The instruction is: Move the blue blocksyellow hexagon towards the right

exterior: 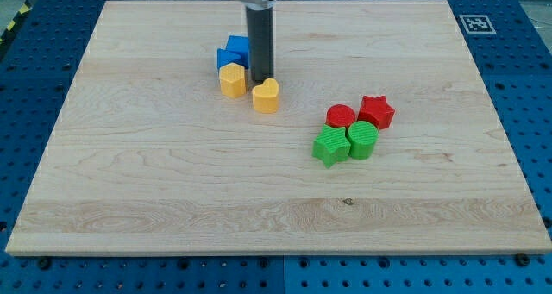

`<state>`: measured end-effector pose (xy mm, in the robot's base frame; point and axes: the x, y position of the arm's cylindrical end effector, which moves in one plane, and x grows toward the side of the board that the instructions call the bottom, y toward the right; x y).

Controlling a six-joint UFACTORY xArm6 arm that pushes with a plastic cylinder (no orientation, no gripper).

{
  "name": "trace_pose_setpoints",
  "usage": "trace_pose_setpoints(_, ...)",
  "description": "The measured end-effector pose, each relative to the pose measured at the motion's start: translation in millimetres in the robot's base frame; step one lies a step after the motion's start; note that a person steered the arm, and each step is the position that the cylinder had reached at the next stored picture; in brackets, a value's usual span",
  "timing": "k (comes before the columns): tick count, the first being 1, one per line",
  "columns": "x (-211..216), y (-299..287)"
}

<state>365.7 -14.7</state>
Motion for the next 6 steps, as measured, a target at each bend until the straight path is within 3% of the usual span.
trace_pose_setpoints(3,-88,13)
trace_pose_setpoints(4,-101,-22)
trace_pose_setpoints(5,-86,-80)
trace_pose_setpoints(6,-61,-94)
